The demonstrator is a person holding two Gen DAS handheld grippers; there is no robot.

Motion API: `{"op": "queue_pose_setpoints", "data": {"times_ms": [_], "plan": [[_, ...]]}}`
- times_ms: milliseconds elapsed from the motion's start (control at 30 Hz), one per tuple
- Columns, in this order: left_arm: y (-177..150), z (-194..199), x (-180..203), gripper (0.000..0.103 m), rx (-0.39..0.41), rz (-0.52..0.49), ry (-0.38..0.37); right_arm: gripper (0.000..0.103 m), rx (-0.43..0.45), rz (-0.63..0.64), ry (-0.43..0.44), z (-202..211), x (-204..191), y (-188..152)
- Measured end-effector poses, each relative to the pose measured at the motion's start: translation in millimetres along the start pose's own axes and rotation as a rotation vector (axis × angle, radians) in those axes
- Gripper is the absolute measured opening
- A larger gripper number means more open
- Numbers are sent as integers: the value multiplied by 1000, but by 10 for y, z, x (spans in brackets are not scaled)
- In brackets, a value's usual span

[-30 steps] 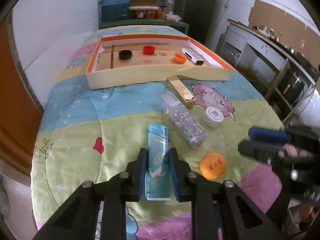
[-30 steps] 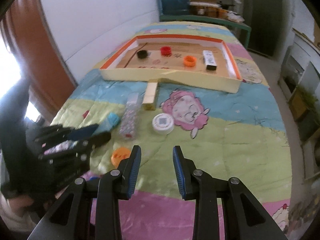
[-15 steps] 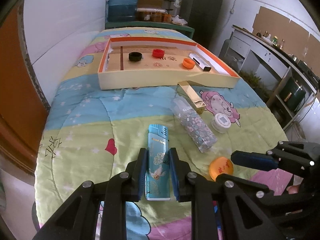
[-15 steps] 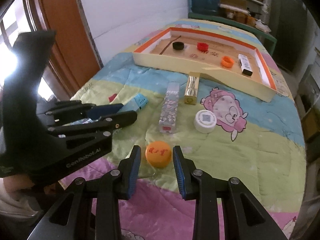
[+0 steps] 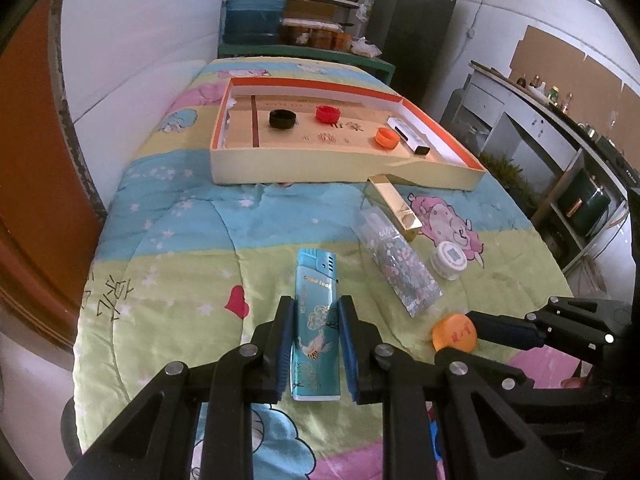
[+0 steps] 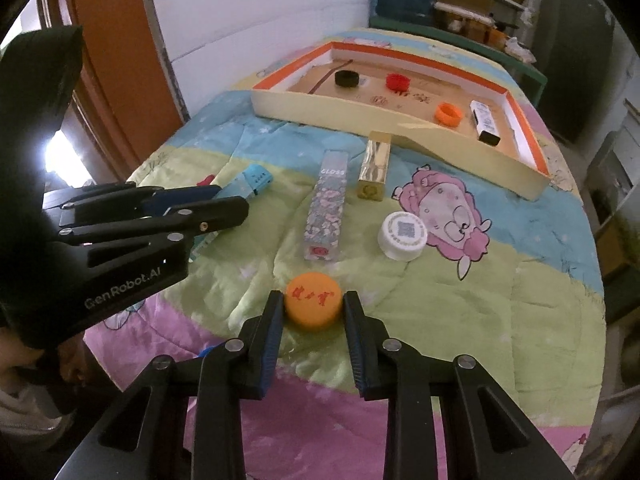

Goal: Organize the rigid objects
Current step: 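Carry the blue lighter and orange printed cap over the tray with both grippers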

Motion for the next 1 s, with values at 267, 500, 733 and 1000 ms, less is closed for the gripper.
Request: {"op": "queue_pose_setpoints", "data": {"times_ms": [267, 500, 733, 1000], "plan": [[95, 77, -4, 22, 23, 5, -7, 30, 37, -11, 10, 120, 26, 107], [234, 121, 8, 22, 45, 8, -11, 30, 77, -49, 12, 224, 135, 225], [335, 112, 37, 22, 55, 3, -10, 30, 91, -49, 4, 261, 189, 303], [421, 107, 25, 23, 56, 10, 20, 30, 111, -59, 1, 278, 259, 390]]}}
Point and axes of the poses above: each gripper's, at about its wrist camera, not at the fingertips, and z roughly against the way its jaws point, x to its right, y to its top, the point moved 7 cm from there along -z, roughly the way its jaws point, and after that the axes turned 11 degrees about y, right-handed, at the moved point
